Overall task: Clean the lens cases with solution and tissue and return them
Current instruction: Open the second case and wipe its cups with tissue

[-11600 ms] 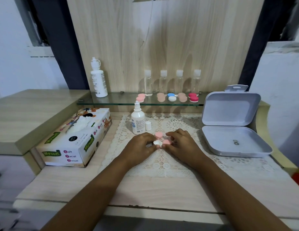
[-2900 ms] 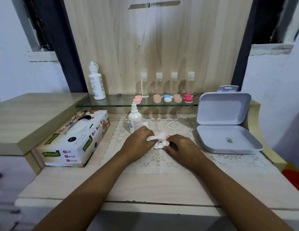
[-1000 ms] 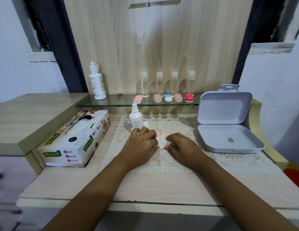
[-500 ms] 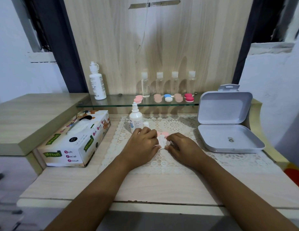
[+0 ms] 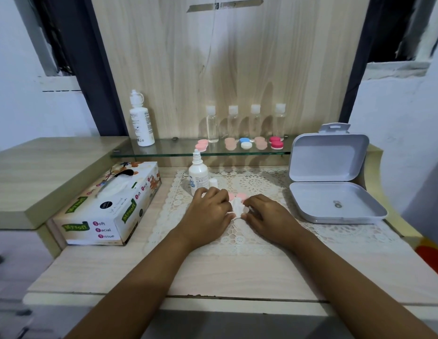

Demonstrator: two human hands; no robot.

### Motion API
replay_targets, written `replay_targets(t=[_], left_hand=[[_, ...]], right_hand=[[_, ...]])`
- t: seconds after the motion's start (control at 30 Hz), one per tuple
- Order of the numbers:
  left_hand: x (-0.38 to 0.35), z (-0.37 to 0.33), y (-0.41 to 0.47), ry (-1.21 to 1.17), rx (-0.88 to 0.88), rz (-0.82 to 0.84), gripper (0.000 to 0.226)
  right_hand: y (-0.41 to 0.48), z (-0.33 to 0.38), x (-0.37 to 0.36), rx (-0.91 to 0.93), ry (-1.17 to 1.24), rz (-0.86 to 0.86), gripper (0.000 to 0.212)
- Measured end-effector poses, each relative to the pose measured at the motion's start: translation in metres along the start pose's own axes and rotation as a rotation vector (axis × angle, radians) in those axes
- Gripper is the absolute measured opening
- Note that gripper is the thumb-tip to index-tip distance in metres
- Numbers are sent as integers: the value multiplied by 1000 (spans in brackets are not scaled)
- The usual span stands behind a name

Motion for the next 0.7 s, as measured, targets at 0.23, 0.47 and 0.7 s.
replay_targets(t=[0.23,0.47,0.7], left_hand=[[1,5,-5,26,16,4,33],[0,0,1,-37,19,18,34],[2,7,-2,-4,43,30,36]], right_hand=[[0,-2,-1,-2,-2,-2,29],[0,1,0,9,10,9,29],[1,1,0,-8,-5,17,34]])
Point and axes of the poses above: each hand's wrist, its own y-axis towards the middle knuckle, its own x-axis out of the back of the hand, z = x × y, the point moved 8 cm from there along y, towards the middle knuckle, and after that the axes turned 4 degrees about -x, right-handed, at the moved point
